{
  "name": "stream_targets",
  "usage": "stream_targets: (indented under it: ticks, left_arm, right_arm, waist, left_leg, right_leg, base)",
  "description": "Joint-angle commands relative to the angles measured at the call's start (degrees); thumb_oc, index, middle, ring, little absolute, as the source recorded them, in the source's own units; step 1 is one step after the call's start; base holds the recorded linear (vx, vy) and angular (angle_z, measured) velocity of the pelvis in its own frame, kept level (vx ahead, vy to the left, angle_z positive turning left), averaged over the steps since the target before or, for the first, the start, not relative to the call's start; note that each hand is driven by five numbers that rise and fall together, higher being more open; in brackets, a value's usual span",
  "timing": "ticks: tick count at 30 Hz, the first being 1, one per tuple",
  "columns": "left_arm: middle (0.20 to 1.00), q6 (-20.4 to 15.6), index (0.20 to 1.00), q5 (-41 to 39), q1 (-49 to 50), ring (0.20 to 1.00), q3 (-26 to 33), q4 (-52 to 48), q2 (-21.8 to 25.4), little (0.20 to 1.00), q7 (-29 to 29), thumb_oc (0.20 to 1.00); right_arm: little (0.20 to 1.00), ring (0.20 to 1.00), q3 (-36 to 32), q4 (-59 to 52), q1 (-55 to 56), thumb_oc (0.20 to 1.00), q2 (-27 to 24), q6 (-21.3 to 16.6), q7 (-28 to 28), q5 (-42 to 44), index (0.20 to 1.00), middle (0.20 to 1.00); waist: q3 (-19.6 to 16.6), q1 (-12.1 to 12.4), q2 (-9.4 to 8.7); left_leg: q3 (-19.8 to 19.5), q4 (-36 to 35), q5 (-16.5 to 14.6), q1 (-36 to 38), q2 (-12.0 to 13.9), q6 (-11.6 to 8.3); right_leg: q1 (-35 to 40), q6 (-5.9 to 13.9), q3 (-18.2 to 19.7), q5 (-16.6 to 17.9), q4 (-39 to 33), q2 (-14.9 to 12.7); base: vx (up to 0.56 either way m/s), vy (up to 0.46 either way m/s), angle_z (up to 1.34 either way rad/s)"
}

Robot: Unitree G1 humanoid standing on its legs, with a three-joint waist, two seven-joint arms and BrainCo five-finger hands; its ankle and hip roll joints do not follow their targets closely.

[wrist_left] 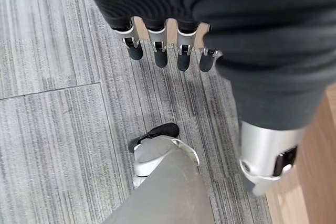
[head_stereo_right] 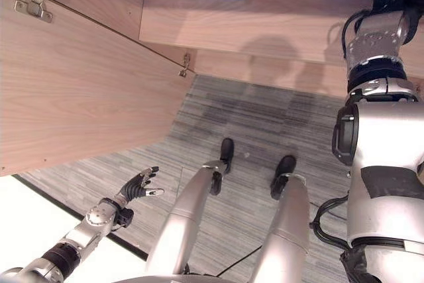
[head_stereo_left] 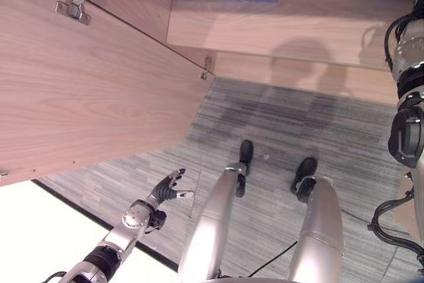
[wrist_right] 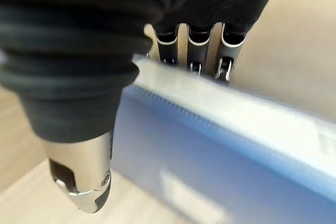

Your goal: Put the empty folder in the office cabinet

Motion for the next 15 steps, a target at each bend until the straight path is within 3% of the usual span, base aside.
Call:
stream_targets:
  ticks: [1, 8, 15]
  left_arm:
    - [1.000, -0.77, 1.000, 1.64, -1.05, 1.000, 0.13, 1.56, 2.03, 1.000, 3.12, 1.000]
    - [1.000, -1.27, 1.000, 2.43, -1.12, 1.000, -2.08, 2.71, 0.48, 1.000, 5.60, 1.000]
    - [1.000, -1.51, 1.000, 1.38, -1.49, 1.000, -2.31, 2.63, 0.28, 1.000, 5.74, 1.000]
  right_arm:
    - [1.000, 1.000, -2.75, 3.31, 1.25, 1.000, -1.92, 0.61, -6.83, -0.92, 1.000, 1.000]
    - [1.000, 1.000, -6.73, 4.86, 6.11, 1.000, 2.10, -0.23, -13.22, -1.19, 1.000, 1.000]
    - [1.000, 1.000, -7.39, 5.12, 8.67, 1.000, 3.24, 0.24, -13.98, -2.27, 1.000, 1.000]
  waist:
    - [2.22, 1.01, 2.12]
    - [2.94, 0.79, 2.30]
    - [3.37, 0.85, 2.30]
  left_leg:
    - [0.56, -2.28, -6.79, 3.86, 0.43, 0.25]
    - [0.41, -4.25, -6.10, 5.49, 0.20, 0.39]
    - [-0.03, -5.81, -5.46, 6.78, 0.28, 0.28]
  right_leg:
    - [4.87, 8.16, 3.60, -3.22, -2.88, 1.81]
    - [6.52, 8.16, 3.15, -3.07, -4.17, 2.15]
    - [7.61, 8.18, 2.62, -2.96, -5.19, 2.26]
  base:
    - [0.00, 0.000, 0.00]
    - [0.00, 0.000, 0.00]
    - [0.00, -0.007, 0.00]
